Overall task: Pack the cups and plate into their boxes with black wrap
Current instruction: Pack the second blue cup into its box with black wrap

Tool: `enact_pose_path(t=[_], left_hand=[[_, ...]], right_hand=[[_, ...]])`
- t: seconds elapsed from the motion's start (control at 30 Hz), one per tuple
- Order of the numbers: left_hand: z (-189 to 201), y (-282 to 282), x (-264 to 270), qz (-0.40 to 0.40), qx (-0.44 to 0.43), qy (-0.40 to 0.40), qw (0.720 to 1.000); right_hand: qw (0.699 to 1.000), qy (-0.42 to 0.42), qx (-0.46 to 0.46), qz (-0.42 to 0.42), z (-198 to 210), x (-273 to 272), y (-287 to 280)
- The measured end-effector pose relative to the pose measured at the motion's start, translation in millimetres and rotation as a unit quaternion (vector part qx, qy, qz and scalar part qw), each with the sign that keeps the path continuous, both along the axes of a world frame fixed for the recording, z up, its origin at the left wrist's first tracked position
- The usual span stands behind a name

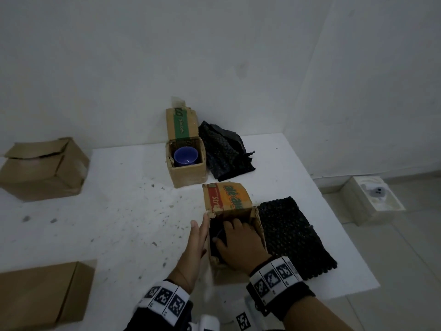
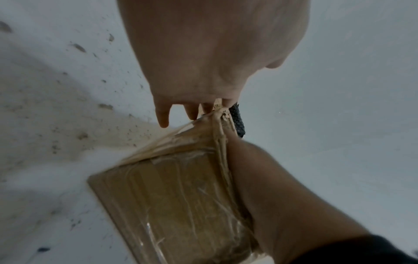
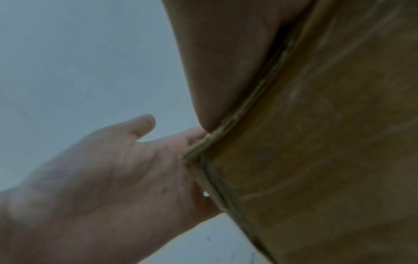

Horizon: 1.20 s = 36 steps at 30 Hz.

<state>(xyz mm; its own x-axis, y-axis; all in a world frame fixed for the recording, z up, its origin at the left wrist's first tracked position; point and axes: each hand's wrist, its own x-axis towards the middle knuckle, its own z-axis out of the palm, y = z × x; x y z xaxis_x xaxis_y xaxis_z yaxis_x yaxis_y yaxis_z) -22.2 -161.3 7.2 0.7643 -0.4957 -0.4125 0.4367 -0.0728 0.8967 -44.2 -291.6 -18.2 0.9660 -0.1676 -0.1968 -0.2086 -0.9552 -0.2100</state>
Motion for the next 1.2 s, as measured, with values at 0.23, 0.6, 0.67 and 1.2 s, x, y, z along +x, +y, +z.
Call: enact_pose_path(t=[0.23,0.6,0.67,1.2], left_hand=[[15.4,-13.9,-2.4,0.035,0.007,0.034,0.999],[46.3,-98.7,-28.5,0.11,0.087,-0.273,0.952],[44.7,-123.7,-43.7,0.058,0.068,-0.293,0.952],[-58.2,-203.3,-86.2,0.084,0.371,-0.086,0.921]], right_hand=[[0.983,-0.009,0.184,0.008,36.5,-1.0,-25.8],[0.965,-0.046,0.196,-0.166,32.3,-50.3,-178.7],[0.96,0.002,0.205,-0.191,18.4,-58.7,-198.8],[0.914,0.086,0.315,-0.242,-46.3,-71.0,-225.3]])
